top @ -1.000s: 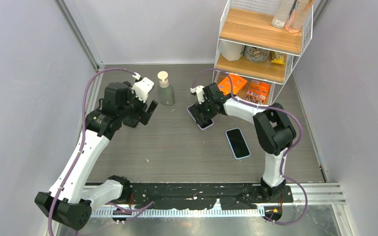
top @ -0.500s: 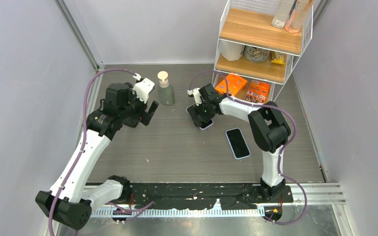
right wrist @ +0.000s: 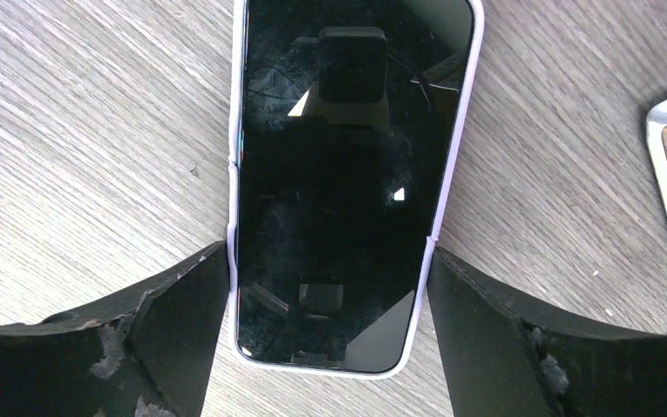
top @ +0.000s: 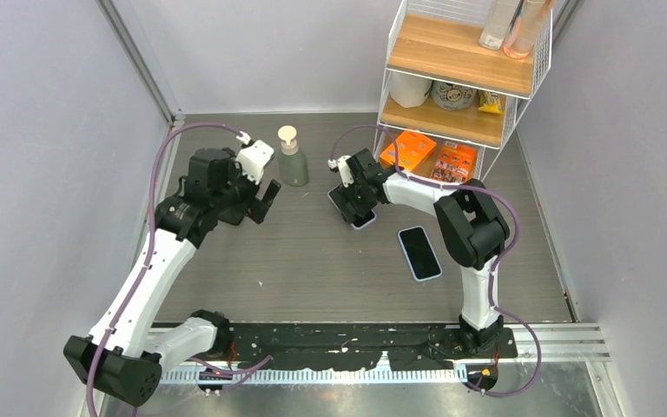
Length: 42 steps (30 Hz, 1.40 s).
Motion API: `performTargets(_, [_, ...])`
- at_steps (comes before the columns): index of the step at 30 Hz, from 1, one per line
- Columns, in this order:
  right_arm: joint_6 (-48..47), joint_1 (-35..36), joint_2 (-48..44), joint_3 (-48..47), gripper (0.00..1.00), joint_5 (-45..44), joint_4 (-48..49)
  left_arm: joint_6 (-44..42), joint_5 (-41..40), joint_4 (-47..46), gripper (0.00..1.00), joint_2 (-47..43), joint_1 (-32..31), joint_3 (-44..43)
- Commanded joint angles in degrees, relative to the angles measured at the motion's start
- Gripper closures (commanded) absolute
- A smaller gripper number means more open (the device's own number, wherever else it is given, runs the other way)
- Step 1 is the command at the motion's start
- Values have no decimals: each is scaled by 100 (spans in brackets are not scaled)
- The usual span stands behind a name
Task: Take the phone out of the phone case
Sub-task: Pick up the phone at the center of the board.
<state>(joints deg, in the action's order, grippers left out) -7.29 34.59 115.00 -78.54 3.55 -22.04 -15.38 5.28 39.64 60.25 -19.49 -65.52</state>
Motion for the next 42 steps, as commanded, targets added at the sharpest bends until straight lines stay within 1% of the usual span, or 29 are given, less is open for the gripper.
performTargets(1, [64,48,207,-9,21,-222,-124,52,75,-280,1,-87,24,34])
performTargets(2, [57,48,198,13,26,-223,-124,52,72,-289,1,-89,24,48])
performTargets(6, [-3,55,94,46,40,-214,-133,37,34,-348,1,-88,24,128])
performTargets(9, [-93,58,-94,78,48,-213,-152,26,-15,-399,1,-75,24,199])
performTargets(10, [-113,61,-191,98,55,-205,-161,19,-15,-411,1,-70,24,219])
performTargets(12, [-167,57,-348,172,63,-167,-159,17,-7,-441,1,-57,24,259])
performTargets(15, [-266,71,-526,297,71,-68,-167,17,-1,-495,1,-24,24,304])
performTargets(17, [-325,97,-637,410,81,-17,-184,30,14,-555,1,2,24,359])
performTargets(18, [-343,108,-714,504,90,15,-181,41,17,-617,1,15,24,384])
performTargets(19, [-378,118,-746,601,93,36,-178,50,19,-668,1,24,24,424])
performTargets(27, [-604,136,-1299,1031,95,422,-175,307,172,-988,1,235,24,588])
performTargets(35, [-732,136,-1866,1346,95,986,-67,799,452,-1395,1,333,24,778])
performTargets(42, [-765,136,-1905,1457,95,1114,-26,1084,674,-1547,1,517,24,847])
